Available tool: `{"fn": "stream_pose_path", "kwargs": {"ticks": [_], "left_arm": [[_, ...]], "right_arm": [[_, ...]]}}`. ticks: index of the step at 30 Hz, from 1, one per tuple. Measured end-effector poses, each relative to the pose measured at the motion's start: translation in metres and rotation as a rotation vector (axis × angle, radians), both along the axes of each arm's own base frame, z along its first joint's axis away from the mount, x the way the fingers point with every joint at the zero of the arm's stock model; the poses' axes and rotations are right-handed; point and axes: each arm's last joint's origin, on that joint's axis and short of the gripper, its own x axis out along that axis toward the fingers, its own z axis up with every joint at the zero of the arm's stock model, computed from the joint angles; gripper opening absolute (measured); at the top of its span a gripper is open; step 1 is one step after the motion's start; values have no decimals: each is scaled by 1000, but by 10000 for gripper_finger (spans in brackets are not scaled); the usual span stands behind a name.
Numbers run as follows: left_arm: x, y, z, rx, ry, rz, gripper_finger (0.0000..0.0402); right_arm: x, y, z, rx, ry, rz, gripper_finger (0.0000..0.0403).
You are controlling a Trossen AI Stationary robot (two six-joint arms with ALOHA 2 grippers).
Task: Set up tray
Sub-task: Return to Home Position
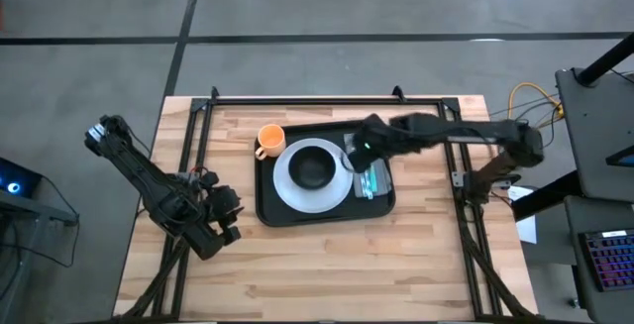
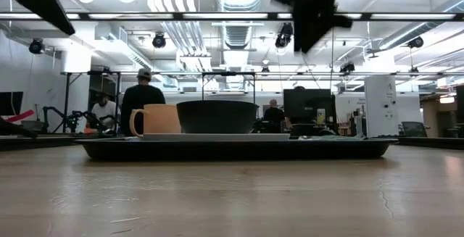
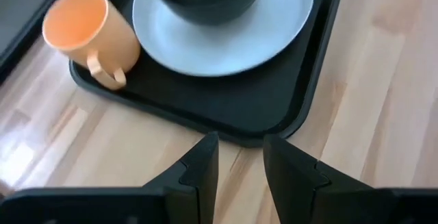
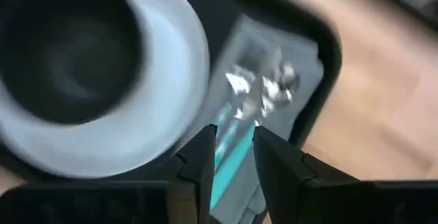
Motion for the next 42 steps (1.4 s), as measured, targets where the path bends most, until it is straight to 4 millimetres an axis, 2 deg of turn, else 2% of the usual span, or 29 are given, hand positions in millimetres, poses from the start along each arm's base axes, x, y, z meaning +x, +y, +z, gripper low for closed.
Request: {"fn": "stream_pose_path", "kwargs": {"ticks": [2,4,9,13,17,20,23,28,33,39,42], "left_arm": [[-1,2,5,13,-27,-8,98],[-4,5,11,33,-68,-13,98],[-15,21,29,110,-216,0,98],[-27,39,43,113,-289,21,98],[-42,58,54,119,-403,91,98],[-48,67,55,141,-468,137,98],[-44,67,54,170,-503,117,98],[-25,68,49,237,-546,89,98],[3,86,31,185,-550,32,98],[29,118,2,53,-588,-50,98],[36,125,-8,47,-549,-37,98]], "right_arm": [[-8,21,22,-112,-33,71,87],[-24,42,39,-231,-56,101,85],[-95,79,62,-385,-145,20,88],[-142,91,59,-377,-316,21,94],[-167,94,31,-415,-464,25,98],[-167,93,4,-451,-493,55,97],[-153,98,-14,-499,-513,144,96],[-131,97,-32,-550,-534,269,97],[-121,83,-56,-470,-543,307,93],[-103,76,-68,-469,-710,496,86],[-99,71,-71,-504,-809,596,87]]}}
